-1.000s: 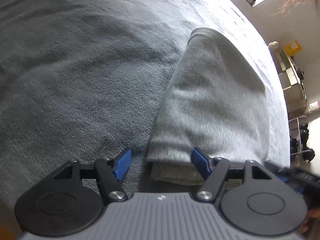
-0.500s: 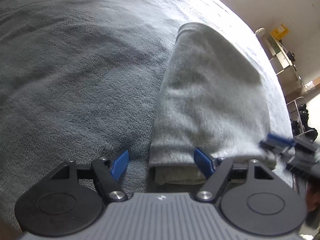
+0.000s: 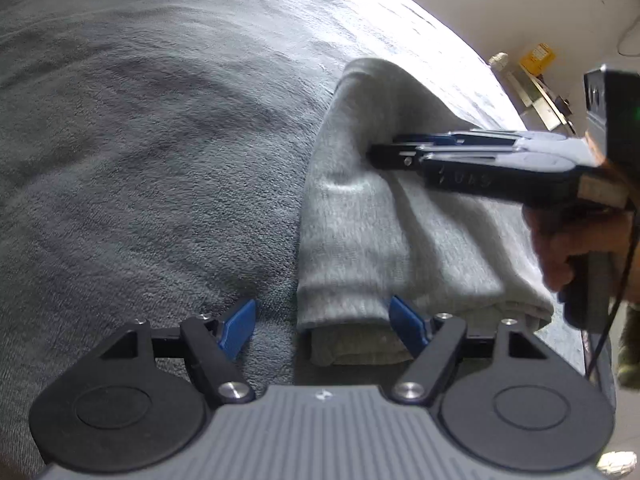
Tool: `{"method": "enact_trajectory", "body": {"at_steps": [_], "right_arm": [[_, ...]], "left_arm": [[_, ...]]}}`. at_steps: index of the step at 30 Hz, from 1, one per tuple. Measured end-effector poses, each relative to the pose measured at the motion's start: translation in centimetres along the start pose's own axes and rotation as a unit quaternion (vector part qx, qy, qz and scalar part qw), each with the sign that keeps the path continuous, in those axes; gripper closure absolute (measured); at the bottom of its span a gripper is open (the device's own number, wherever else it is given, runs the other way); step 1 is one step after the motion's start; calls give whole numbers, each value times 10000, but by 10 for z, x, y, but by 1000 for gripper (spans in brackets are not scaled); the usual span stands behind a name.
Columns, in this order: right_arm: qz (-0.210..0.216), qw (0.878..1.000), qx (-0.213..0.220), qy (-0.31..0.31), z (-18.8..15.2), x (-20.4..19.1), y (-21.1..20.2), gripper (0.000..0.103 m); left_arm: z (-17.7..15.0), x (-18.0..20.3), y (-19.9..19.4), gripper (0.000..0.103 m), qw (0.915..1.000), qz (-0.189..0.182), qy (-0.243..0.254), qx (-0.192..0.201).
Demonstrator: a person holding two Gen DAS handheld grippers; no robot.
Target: Fold clothes
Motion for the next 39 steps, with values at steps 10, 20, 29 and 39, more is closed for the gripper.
{"method": "enact_trajectory", "body": {"at_steps": [10, 20, 29, 39], "right_arm": [[91, 9995, 142, 268, 48, 10, 5, 81], [-360, 9974, 156, 606, 60, 20, 13, 86], [-292, 9784, 483, 1988, 37, 65, -29, 84], [-350, 9726, -636, 2210, -98, 60, -89, 85]], "left_arm": [[-7, 4, 7, 28, 9980, -149, 586, -196], [-11, 8, 10, 28, 9926, -195, 1154, -336], [-2, 9, 3, 28, 9922, -111, 1122, -528], [47, 20, -24, 28, 9986, 389, 335, -128]]}}
Point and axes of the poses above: each gripper's, at about its wrist camera, not at the fingertips, and y roughly the way its jaws point, x to its right, z to its top, the point moved 8 cm from there along y, roughly the way its jaws point, and after that the axes turned 1 degree about x, right-handed, at the moved point
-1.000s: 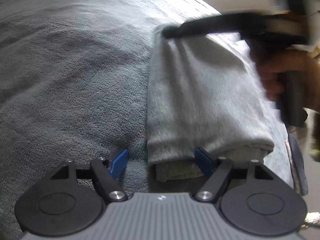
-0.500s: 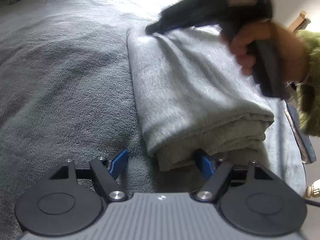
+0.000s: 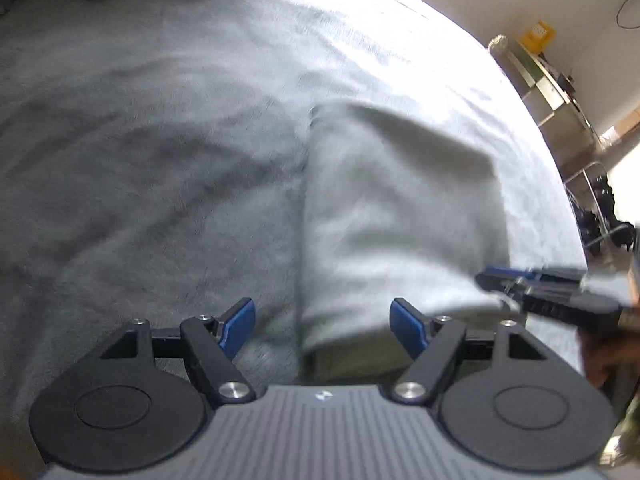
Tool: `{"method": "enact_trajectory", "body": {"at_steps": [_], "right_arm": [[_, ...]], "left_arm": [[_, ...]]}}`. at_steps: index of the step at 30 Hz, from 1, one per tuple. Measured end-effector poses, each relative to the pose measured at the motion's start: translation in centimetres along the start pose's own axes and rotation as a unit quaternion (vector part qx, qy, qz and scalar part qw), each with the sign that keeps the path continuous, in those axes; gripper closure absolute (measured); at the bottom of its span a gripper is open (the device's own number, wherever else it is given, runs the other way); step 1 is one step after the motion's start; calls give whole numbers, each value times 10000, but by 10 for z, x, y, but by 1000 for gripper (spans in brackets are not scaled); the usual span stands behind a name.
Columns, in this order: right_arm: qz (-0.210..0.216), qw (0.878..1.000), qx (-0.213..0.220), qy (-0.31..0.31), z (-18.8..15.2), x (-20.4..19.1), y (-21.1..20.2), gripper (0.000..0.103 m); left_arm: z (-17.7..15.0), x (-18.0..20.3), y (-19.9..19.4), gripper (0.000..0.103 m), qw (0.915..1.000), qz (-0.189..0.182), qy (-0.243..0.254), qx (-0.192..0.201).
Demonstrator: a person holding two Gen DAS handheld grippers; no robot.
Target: Fold clothes
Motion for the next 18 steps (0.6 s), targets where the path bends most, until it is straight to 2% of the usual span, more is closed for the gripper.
{"method": "enact_trajectory", "body": {"at_steps": [4, 7, 9, 11, 14, 18], "right_arm": [[21, 9995, 163, 258, -6, 4, -7, 84], [91, 9989, 256, 394, -5, 2, -31, 84], [87, 9992, 146, 358, -10, 0, -36, 84], [39, 9996, -68, 289, -20, -1, -30, 84], [-57, 9990, -383, 226, -38, 6, -5, 85], [32, 9987, -480, 167, -20, 7, -23, 84]], "left_arm": [[14, 36, -5, 28, 9993, 137, 324, 106], [15, 62, 7, 28, 9963, 299, 781, -198], [1, 79, 10, 30, 9910, 495, 1120, -536], [-21, 84, 25, 30, 9805, 836, 1430, -1053], [-34, 90, 33, 26, 9694, 1254, 1728, -1215], [-33, 91, 36, 23, 9657, 1410, 1642, -1433]]}}
Point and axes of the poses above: each gripper's, at about its wrist camera, not at the fingertips, and y roughly the way its jaws point, x to its right, z to its top, the point moved 8 cm from there along y, roughly the way its jaws point, and after that the axes turned 1 degree about x, right-handed, at the moved point
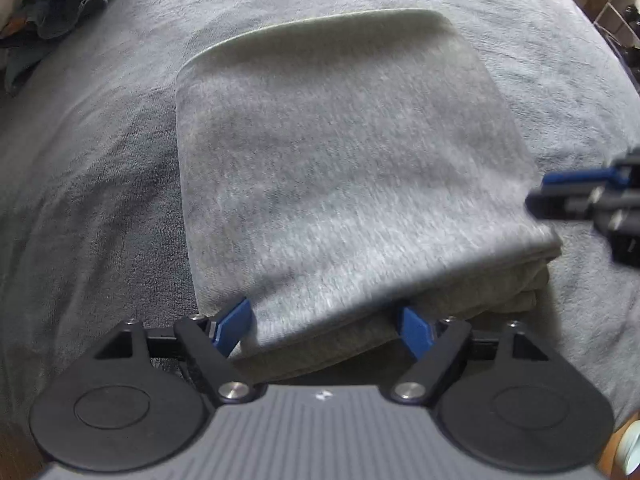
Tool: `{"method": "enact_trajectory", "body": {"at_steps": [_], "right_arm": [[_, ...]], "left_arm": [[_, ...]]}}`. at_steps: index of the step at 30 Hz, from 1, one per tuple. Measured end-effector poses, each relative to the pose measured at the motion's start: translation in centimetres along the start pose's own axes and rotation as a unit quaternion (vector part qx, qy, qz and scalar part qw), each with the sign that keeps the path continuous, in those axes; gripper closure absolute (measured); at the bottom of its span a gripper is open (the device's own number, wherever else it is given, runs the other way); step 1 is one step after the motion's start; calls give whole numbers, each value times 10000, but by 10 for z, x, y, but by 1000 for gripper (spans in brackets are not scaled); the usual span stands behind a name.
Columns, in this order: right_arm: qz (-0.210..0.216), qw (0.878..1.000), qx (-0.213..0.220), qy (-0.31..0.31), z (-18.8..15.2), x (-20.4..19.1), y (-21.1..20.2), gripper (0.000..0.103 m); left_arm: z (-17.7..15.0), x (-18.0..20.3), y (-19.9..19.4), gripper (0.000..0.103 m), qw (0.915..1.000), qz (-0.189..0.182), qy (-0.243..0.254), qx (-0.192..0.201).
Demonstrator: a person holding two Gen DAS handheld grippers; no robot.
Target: Fold clothes
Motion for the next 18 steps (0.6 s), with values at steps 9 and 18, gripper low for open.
{"method": "enact_trajectory", "body": {"at_steps": [9, 18], "right_arm": [[-144, 9997, -163, -78, 26, 34, 42, 84], [-100, 9995, 81, 285, 69, 39, 4, 84]], "left_arm": [[7, 2, -34, 30, 9970, -388, -575, -338], [29, 9, -11, 30, 9945, -376, -686, -697]]}}
Point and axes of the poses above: each gripper's, at about its wrist camera, not at the fingertips, and y roughly the way its jaws point, x to its right, z to its top, the point moved 8 cm from there along y, roughly the way its jaws point, and after that the axes turned 1 degree about x, right-handed, at the moved point
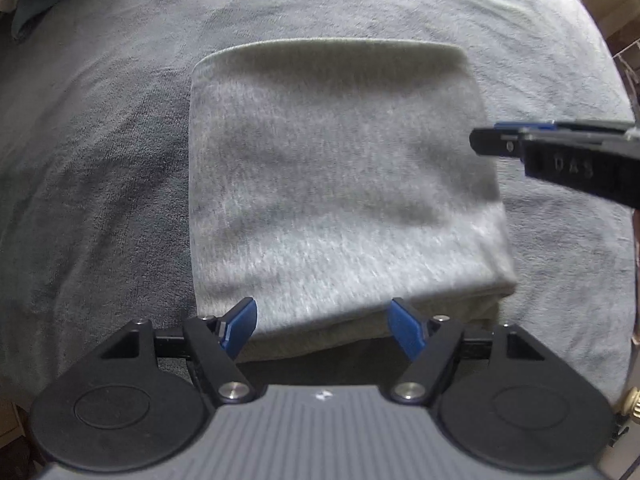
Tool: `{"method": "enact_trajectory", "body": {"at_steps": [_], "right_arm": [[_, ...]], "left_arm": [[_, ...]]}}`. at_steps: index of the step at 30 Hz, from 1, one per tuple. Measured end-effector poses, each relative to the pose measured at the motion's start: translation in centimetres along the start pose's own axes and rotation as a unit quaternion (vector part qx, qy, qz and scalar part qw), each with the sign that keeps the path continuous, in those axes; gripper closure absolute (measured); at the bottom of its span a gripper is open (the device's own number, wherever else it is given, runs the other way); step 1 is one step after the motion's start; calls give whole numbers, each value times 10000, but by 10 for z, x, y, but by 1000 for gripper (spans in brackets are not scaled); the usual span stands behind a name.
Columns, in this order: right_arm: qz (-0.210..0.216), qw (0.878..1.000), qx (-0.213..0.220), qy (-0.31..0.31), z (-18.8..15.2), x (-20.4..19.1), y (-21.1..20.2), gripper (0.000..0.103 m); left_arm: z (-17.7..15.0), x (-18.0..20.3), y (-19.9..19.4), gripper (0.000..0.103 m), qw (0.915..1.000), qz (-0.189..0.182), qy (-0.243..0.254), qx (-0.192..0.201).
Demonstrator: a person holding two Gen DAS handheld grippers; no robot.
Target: Fold clothes
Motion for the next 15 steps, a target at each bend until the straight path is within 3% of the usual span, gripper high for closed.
{"method": "enact_trajectory", "body": {"at_steps": [3, 7, 15], "right_arm": [[30, 10000, 58, -31, 15, -6, 14, 84], [-46, 9997, -204, -105, 11, -8, 50, 84], [-75, 9998, -151, -142, 6, -7, 50, 84]], "left_arm": [[2, -4, 12, 29, 10000, -16, -45, -71], [2, -8, 23, 26, 9999, -29, -52, -114], [2, -9, 31, 12, 9997, -111, -171, -140]]}}
Point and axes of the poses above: each gripper's, at about its wrist camera, not at the fingertips, and y roughly the way its jaws point, x to its right, z to its top, the point moved 8 cm from there along y, roughly the way its jaws point, and after that the axes turned 1 degree about x, right-handed, at the moved point
